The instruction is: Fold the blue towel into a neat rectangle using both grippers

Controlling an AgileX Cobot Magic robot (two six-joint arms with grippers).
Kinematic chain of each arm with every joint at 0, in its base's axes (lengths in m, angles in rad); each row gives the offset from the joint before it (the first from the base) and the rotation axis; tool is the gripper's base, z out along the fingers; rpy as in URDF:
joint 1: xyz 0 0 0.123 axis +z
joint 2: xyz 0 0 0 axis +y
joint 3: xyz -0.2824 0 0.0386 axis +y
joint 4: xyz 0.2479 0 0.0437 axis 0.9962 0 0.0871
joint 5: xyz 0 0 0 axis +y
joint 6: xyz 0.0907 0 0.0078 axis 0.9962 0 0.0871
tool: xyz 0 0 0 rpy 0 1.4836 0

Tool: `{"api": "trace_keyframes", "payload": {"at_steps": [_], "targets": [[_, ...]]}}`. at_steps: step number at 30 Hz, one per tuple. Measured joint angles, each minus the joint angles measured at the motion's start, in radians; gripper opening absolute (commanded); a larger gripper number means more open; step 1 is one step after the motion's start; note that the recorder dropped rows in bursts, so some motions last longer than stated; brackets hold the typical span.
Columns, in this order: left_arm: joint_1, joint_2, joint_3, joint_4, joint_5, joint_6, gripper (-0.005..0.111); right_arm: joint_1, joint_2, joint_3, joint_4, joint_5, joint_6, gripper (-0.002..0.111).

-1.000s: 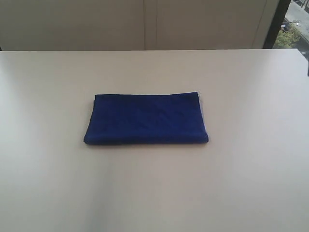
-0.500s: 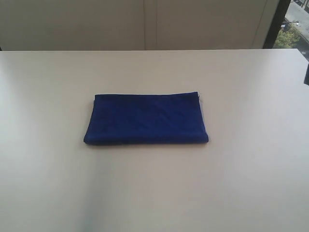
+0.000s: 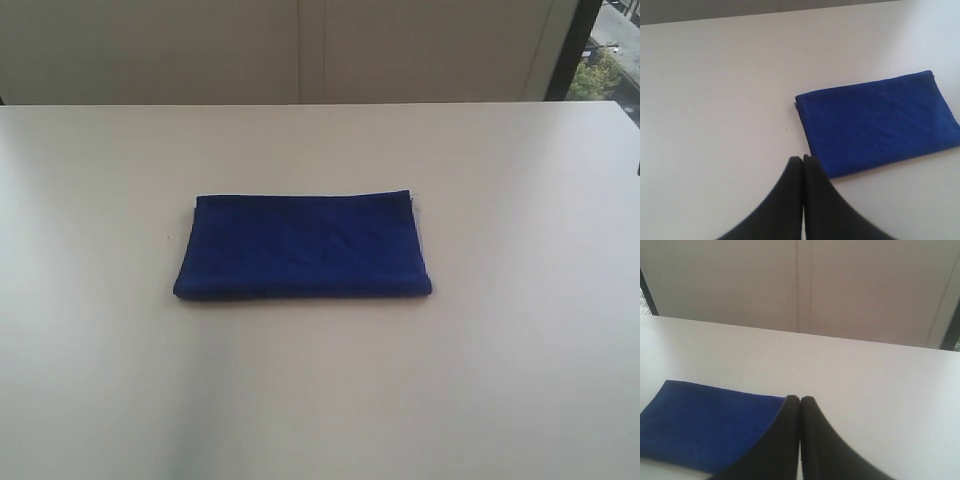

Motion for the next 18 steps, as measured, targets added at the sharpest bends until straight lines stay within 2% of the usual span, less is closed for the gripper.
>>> {"api": "trace_keyframes", "payload": {"at_steps": [4,12,18], "targets": [[0.000,0.000,0.002,0.000,0.000,0.000,0.000,-0.045,-0.077,0.031,0.002,-0.008,0.000,0.000],[0.000,0.000,0.006,0.000,0.000,0.000,0.000,-0.247,-0.283,0.171,0.002,-0.016,0.000,0.000],[0.000,0.000,0.006,0.000,0.000,0.000,0.000,-0.279,-0.464,0.305,0.002,-0.016,0.000,0.000]]}}
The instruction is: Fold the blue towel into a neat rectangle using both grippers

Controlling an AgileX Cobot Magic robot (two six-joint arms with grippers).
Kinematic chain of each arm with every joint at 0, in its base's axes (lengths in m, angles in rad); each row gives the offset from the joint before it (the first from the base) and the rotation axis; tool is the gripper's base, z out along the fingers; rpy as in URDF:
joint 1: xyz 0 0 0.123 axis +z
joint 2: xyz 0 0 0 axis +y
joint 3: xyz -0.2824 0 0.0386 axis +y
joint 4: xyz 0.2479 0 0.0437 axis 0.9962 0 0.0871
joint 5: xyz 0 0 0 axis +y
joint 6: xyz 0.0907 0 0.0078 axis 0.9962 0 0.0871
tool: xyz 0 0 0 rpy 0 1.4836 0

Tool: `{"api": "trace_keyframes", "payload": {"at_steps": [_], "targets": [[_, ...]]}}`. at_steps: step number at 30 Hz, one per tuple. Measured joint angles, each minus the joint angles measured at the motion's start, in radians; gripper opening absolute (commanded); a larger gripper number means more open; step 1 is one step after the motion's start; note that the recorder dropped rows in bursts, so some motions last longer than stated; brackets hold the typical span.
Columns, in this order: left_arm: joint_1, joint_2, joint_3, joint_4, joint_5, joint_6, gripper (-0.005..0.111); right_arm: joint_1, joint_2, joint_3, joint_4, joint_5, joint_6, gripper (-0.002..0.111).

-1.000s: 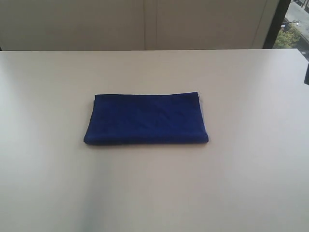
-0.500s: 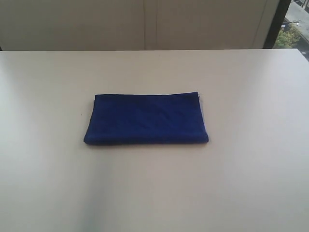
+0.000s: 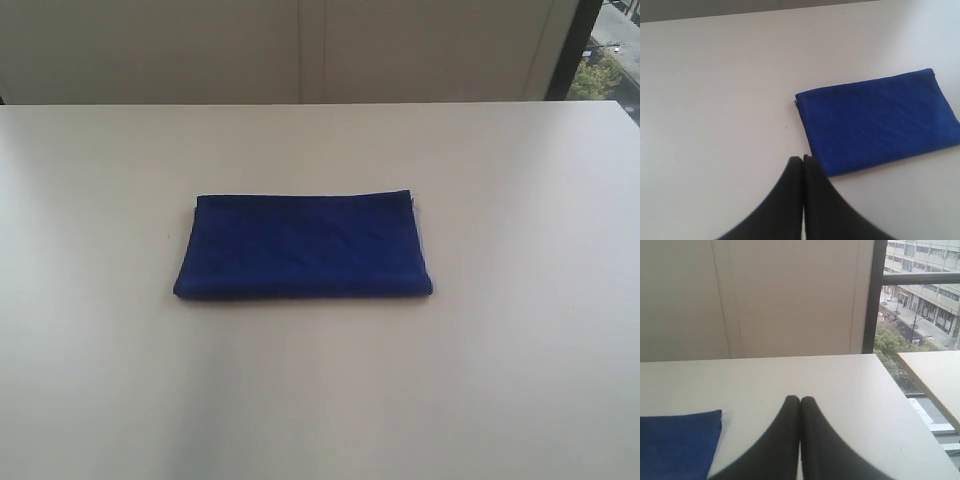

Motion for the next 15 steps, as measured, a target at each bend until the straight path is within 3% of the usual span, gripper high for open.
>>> {"api": "trace_keyframes", "payload": {"at_steps": [15], "targets": [[0.000,0.000,0.000,0.000,0.000,0.000,0.000,0.000,-0.178,0.313,0.000,0.016,0.000,0.000]]}}
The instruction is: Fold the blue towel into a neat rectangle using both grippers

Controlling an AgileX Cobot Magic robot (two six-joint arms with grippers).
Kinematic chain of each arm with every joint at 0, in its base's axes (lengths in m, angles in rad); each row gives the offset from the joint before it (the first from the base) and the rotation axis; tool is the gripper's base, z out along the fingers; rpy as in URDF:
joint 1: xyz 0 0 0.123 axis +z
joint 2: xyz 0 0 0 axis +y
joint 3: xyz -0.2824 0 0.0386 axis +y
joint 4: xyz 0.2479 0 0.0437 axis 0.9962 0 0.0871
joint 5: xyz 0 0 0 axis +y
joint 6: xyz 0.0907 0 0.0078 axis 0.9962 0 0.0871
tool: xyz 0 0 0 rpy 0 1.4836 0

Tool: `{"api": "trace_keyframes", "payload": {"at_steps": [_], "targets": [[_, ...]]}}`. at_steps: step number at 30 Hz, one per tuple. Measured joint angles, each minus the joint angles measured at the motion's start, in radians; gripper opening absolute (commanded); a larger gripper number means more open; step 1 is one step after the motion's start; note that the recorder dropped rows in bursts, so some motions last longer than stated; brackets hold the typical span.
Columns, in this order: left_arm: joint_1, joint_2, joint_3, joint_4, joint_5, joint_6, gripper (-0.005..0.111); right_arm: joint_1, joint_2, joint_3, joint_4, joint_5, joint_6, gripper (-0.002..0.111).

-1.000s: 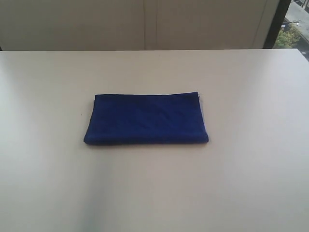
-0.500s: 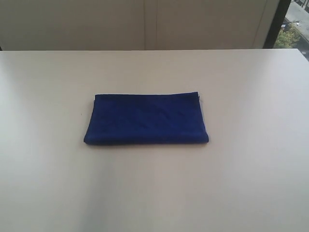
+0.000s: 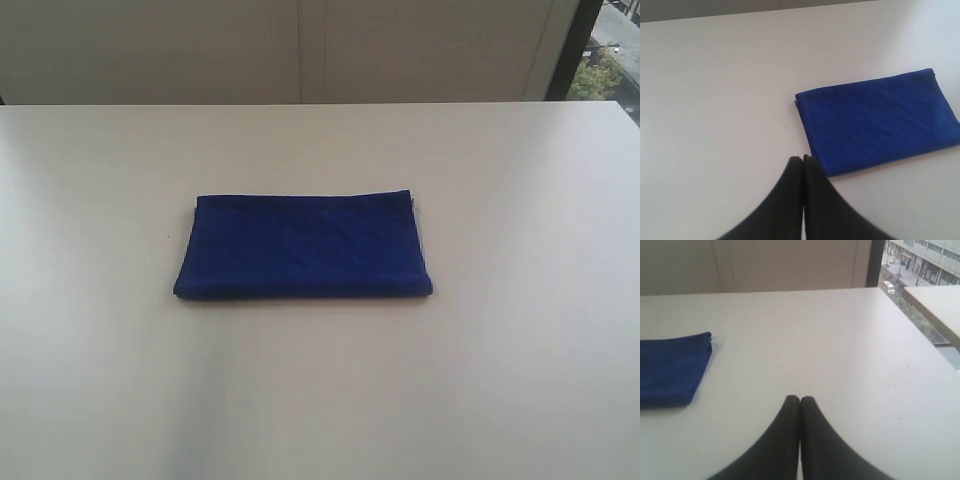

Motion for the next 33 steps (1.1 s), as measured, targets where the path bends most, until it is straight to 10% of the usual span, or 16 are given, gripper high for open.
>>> {"api": "trace_keyframes", "payload": {"at_steps": [33], "targets": [[0.031,-0.071,0.044,0.052,0.004,0.013,0.000,0.000,-0.002,0.012,0.000,0.019,0.000,0.000]]}}
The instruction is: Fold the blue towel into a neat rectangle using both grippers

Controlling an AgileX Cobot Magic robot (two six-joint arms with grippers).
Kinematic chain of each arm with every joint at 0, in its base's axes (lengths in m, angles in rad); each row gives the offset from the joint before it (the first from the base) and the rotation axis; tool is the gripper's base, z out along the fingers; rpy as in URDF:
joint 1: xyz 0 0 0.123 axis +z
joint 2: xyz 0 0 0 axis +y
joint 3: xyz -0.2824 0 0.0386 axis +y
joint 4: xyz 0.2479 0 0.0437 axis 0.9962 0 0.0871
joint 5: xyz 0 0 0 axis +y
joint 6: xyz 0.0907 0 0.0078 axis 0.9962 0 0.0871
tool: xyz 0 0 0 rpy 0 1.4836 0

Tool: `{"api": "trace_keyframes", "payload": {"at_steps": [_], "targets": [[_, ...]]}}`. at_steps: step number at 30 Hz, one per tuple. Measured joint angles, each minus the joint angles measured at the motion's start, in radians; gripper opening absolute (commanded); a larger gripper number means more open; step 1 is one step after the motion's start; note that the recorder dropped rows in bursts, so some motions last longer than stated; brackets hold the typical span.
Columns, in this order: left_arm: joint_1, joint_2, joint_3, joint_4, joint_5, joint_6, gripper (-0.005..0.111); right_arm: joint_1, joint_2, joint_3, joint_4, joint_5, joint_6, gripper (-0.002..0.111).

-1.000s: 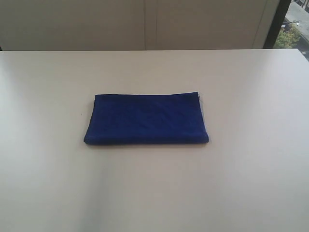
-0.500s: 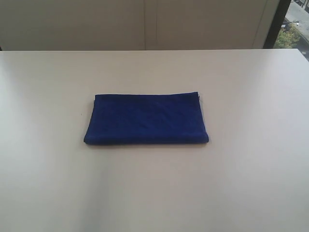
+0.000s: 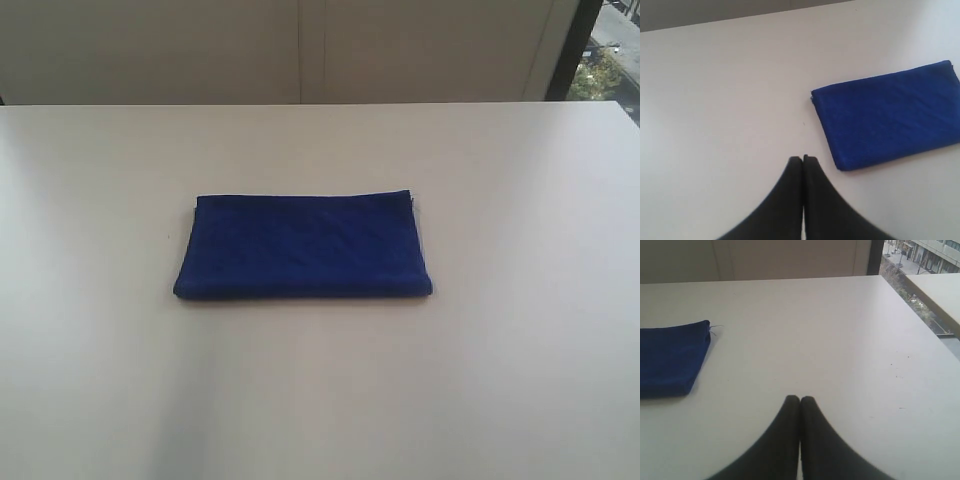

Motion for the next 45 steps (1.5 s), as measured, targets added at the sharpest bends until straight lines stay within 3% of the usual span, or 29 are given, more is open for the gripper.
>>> {"api": "trace_keyframes", "payload": {"at_steps": [8,20,45], "targets": [[0.200,-0.386,0.337,0.029,0.008,-0.013,0.000,0.000,0.000,0.000,0.000,0.000,0.000,0.000],[0.214,-0.728,0.759,0.110,-0.106,-0.013,0.000,0.000,0.000,0.000,0.000,0.000,0.000,0.000],[0.214,-0.758,0.799,0.110,-0.116,-0.013,0.000,0.000,0.000,0.000,0.000,0.000,0.000,0.000]]}}
